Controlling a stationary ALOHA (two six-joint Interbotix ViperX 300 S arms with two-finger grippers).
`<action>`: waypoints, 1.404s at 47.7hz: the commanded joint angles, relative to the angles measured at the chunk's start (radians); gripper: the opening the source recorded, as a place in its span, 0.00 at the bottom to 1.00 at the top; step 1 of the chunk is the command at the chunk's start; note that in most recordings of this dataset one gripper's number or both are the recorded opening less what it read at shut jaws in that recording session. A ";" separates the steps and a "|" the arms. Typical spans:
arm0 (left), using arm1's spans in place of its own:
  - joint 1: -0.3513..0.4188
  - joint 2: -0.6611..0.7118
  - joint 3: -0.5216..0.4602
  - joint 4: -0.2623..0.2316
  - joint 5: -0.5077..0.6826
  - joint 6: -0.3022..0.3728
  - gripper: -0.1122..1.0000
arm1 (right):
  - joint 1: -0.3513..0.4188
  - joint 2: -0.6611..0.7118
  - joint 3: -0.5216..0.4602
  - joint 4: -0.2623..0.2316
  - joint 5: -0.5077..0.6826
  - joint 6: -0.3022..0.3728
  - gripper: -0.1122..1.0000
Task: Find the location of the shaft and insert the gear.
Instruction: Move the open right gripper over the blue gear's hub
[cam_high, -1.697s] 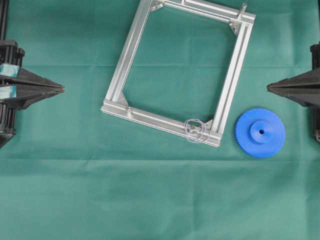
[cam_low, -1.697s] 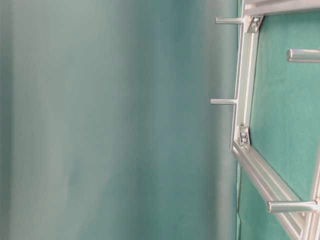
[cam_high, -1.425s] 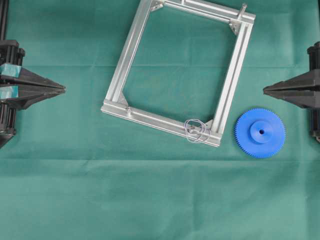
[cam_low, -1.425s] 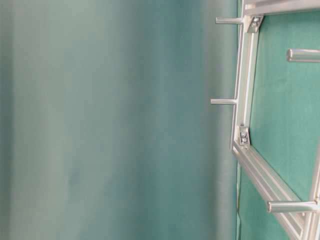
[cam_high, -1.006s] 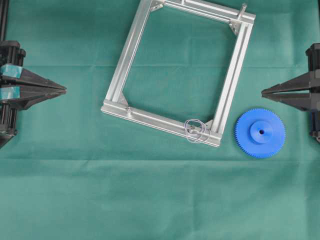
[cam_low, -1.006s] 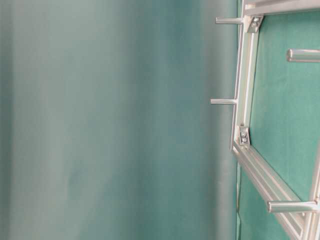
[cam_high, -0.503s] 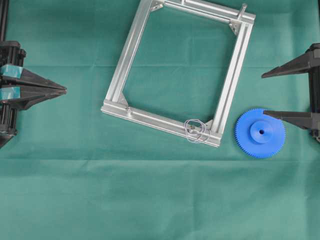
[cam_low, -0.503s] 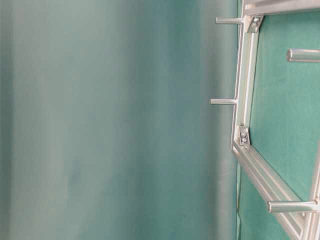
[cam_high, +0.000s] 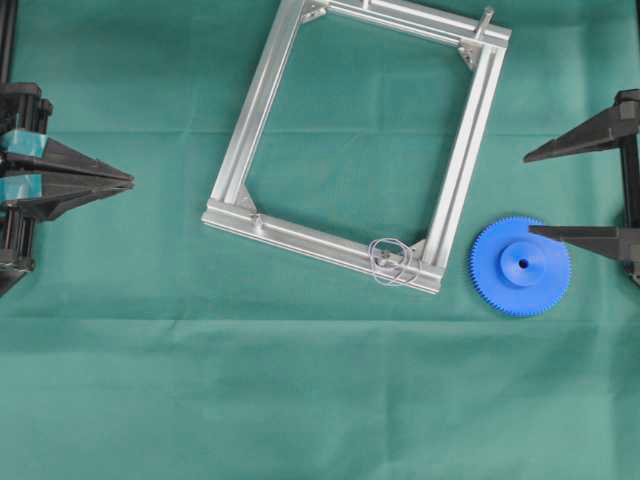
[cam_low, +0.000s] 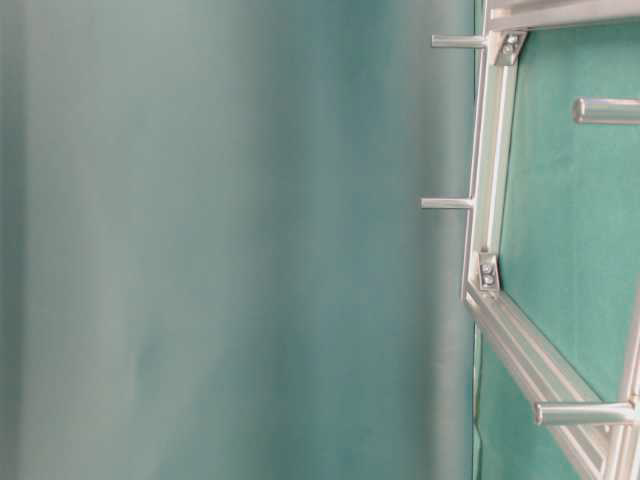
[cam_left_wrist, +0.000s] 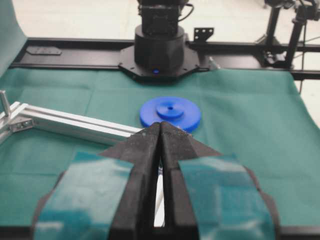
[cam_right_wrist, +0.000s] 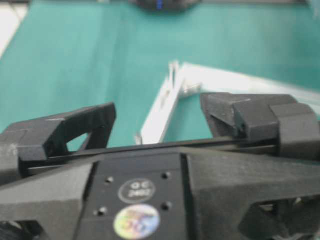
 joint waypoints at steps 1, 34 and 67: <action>0.000 0.009 -0.025 -0.002 -0.005 0.000 0.11 | 0.000 0.008 -0.046 0.008 0.080 0.003 0.93; 0.000 0.002 -0.026 -0.002 0.006 0.000 0.11 | 0.000 0.049 -0.115 0.009 0.623 0.192 0.93; 0.002 0.012 -0.023 -0.002 0.017 0.003 0.11 | 0.035 0.172 -0.077 0.028 0.624 0.195 0.93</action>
